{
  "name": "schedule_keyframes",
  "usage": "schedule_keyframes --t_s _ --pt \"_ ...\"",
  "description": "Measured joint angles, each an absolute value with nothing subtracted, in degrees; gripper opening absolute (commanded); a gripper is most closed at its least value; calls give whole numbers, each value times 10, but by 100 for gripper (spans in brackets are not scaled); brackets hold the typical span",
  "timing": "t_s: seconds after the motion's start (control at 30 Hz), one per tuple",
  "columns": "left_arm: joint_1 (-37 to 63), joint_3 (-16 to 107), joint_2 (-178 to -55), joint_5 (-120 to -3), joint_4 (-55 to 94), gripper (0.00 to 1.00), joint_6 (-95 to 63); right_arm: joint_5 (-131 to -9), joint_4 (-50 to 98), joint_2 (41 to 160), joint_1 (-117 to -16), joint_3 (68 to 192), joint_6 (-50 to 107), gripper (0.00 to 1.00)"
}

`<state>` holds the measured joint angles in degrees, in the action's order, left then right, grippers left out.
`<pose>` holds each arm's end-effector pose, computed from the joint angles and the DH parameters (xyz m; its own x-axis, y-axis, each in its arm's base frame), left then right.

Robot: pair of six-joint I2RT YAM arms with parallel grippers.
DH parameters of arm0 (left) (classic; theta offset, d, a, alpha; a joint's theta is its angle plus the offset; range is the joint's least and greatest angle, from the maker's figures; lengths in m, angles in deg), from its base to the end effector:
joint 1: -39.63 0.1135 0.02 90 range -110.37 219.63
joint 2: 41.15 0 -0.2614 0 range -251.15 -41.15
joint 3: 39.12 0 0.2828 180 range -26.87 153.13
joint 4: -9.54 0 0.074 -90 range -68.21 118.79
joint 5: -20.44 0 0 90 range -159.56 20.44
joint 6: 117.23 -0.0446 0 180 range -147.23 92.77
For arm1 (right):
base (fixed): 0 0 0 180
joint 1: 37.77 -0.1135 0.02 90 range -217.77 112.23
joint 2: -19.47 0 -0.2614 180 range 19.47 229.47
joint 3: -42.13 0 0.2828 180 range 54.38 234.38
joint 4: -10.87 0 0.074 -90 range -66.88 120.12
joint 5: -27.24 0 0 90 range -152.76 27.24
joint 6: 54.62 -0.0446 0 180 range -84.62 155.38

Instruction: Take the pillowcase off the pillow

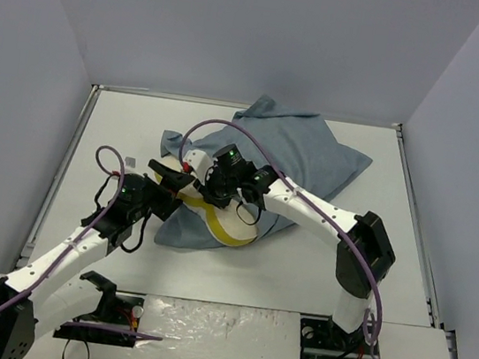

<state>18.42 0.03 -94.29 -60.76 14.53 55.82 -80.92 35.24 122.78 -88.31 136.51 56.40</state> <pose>0.2299 -0.0965 0.2159 -0.5255 -0.8483 -0.0650 -0.2414 0.2219 -0.9447 0.2796 0.3615 0.2601 -0.0032 -0.5401 -0.8416 -0.9645 0.2239 -0.1401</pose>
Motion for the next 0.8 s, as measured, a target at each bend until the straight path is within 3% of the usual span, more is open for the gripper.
schedule_keyframes --t_s 0.37,0.43,0.47,0.5,0.57,0.63,0.67,0.73,0.77,0.8 --pt "152 26 -1019 -658 149 96 589 -780 341 1220 -896 1361 563 0" --pt "151 36 -1033 -667 156 90 589 -782 340 1214 -896 1360 564 0" --pt "149 44 -1044 -669 158 85 589 -784 340 1210 -896 1359 564 0" --pt "149 54 -1055 -671 160 75 588 -786 340 1206 -896 1357 564 1" --pt "149 77 -1081 -673 160 61 584 -787 340 1199 -896 1353 565 8" --pt "149 90 -1101 -673 159 32 585 -786 335 1194 -895 1347 567 15" --pt "149 94 -1109 -672 154 21 579 -787 334 1191 -894 1343 569 27" --pt "147 99 -1125 -669 146 5 578 -793 332 1186 -892 1333 573 40" --pt "146 99 -1130 -668 143 2 576 -800 332 1183 -890 1327 576 51" --pt "146 99 -1134 -667 142 2 572 -807 333 1178 -882 1322 578 57"
